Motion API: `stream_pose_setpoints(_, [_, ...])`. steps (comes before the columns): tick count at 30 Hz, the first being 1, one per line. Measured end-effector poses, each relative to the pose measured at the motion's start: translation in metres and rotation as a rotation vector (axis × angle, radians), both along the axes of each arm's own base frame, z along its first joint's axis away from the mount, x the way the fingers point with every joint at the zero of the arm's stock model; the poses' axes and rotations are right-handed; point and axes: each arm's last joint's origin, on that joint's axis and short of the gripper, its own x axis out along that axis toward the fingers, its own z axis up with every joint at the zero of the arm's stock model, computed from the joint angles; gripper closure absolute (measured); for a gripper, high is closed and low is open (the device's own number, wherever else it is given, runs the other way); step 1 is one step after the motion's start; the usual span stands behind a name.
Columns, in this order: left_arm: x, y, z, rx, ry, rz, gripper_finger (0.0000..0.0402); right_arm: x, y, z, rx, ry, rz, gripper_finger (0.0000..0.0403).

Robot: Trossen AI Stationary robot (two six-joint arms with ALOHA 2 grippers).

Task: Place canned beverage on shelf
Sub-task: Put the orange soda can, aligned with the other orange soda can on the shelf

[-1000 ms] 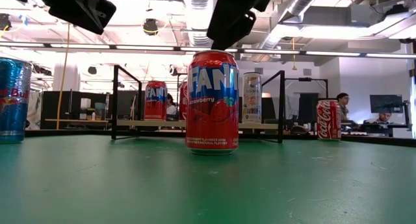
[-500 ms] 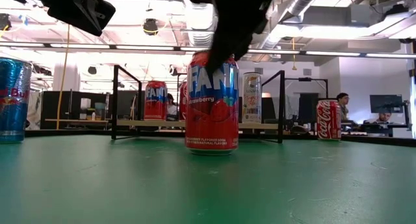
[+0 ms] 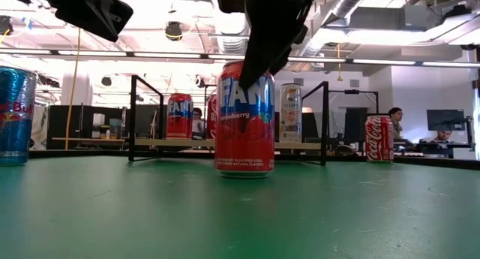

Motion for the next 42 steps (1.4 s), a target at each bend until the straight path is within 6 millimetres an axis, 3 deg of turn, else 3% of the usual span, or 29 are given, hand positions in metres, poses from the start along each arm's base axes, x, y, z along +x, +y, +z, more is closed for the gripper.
stream_pose_setpoints(5, [-0.004,0.0,0.003,-0.003,-0.021,-0.001,0.0402,0.003,-0.006,0.009,-0.001,-0.008,-0.005,0.0081])
stream_pose_setpoints(12, [-0.031,0.0,0.017,-0.035,-0.162,0.015,0.0402,0.018,-0.03,0.055,-0.014,-0.124,-0.006,0.0081])
stream_pose_setpoints(17, [-0.054,0.001,0.027,-0.064,-0.276,0.031,0.0402,0.028,-0.07,0.093,-0.06,-0.25,-0.027,0.0081])
stream_pose_setpoints(23, [-0.064,0.003,0.03,-0.073,-0.327,0.105,0.0402,0.033,-0.13,0.108,-0.128,-0.327,-0.033,0.0081])
stream_pose_setpoints(27, [-0.062,0.005,0.029,-0.071,-0.319,0.173,0.0402,0.035,-0.167,0.112,-0.129,-0.393,-0.008,0.0081])
stream_pose_setpoints(32, [-0.056,0.007,0.028,-0.065,-0.302,0.26,0.0402,0.044,-0.2,0.094,-0.127,-0.407,0.052,0.0081])
stream_pose_setpoints(34, [-0.056,0.008,0.028,-0.048,-0.302,0.289,0.0402,0.053,-0.21,0.088,-0.149,-0.454,0.059,0.0081])
stream_pose_setpoints(42, [-0.05,0.011,0.027,-0.048,-0.312,0.422,0.0401,0.058,-0.235,0.064,-0.133,-0.417,0.105,0.0079])
